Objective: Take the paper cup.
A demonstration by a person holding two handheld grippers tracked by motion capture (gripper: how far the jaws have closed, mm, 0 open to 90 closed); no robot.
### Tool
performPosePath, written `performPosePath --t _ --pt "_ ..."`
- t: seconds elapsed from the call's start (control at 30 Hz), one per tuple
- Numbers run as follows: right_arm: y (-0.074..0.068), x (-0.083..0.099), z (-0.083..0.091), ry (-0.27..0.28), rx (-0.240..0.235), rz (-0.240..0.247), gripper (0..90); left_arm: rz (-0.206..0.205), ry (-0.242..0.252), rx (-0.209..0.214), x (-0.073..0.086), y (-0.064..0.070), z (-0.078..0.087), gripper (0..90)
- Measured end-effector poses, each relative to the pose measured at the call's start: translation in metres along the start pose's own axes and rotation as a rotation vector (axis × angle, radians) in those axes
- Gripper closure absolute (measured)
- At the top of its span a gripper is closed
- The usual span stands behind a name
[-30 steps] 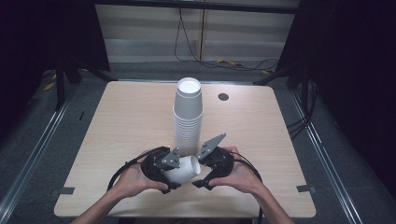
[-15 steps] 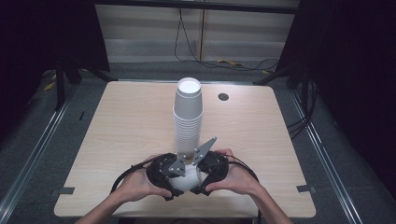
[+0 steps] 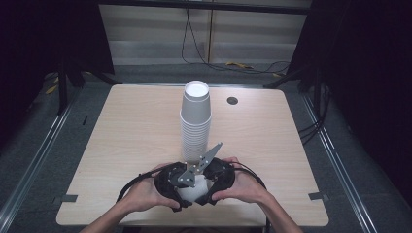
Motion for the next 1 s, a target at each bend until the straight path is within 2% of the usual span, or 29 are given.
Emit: performPosePath --t 0.03,0.07,0.1,0.13,0.3,0.33,0.53,0.57,0.6,0.63,0.67,0.7,0.8,1.0 --pt "0.000 0.000 0.000 -0.001 -0.004 -0.003 15.8 0.015 0.023 0.010 0.000 0.002 -0.002 15.2" --pt "-0.001 0.000 0.000 -0.007 -0.009 -0.009 17.8 0.028 0.019 0.000 0.000 0.003 -0.002 15.2" --pt "-0.001 0.001 -0.001 -0.004 -0.011 -0.005 18.4 0.007 0.005 0.005 0.000 0.002 -0.001 15.2" --pt "-0.001 0.001 -0.001 -0.004 -0.009 -0.006 18.1 0.007 0.010 -0.006 0.000 0.003 -0.001 15.2" --pt "-0.001 0.002 -0.001 0.008 -0.010 -0.022 20.9 0.012 0.016 0.001 0.000 0.004 0.000 15.2" --pt "0.000 0.002 0.000 0.006 -0.011 -0.001 21.2 0.002 0.009 0.000 0.000 0.003 0.001 15.3" --pt "-0.002 0.001 0.001 0.019 0.006 0.005 22.6 0.017 0.038 -0.009 0.001 0.004 0.000 14.7" --pt "-0.002 0.001 0.001 0.018 0.008 0.006 22.7 0.007 0.033 -0.009 0.001 0.003 0.000 14.4" --pt "-0.002 0.001 0.001 0.020 0.014 0.009 22.8 0.023 0.051 -0.007 0.002 0.004 0.000 14.1" --pt "-0.002 0.001 0.002 0.025 0.019 0.010 22.9 -0.001 0.046 -0.016 0.002 0.002 0.001 13.8" --pt "-0.002 0.001 0.002 0.025 0.019 0.011 22.9 0.026 0.069 -0.013 0.002 0.003 0.000 13.7" --pt "-0.002 0.001 0.003 0.025 0.018 0.011 23.0 0.019 0.062 -0.005 0.003 0.002 0.002 13.5" --pt "-0.002 0.002 0.003 0.021 0.023 0.009 23.2 0.022 0.098 -0.006 0.004 -0.001 0.005 13.2" --pt "-0.002 0.002 0.002 0.024 0.022 0.009 23.4 0.007 0.132 -0.012 0.004 -0.001 0.009 13.8"
Point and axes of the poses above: each handheld gripper's, and its own axes: z roughly backward along the jaws, x roughly out of its underside, y roughly to its right, the point moved 2 cm from there along -z, roughly forward along the jaws, and after that the axes turned 4 degrees about y, right-handed, at the moved point
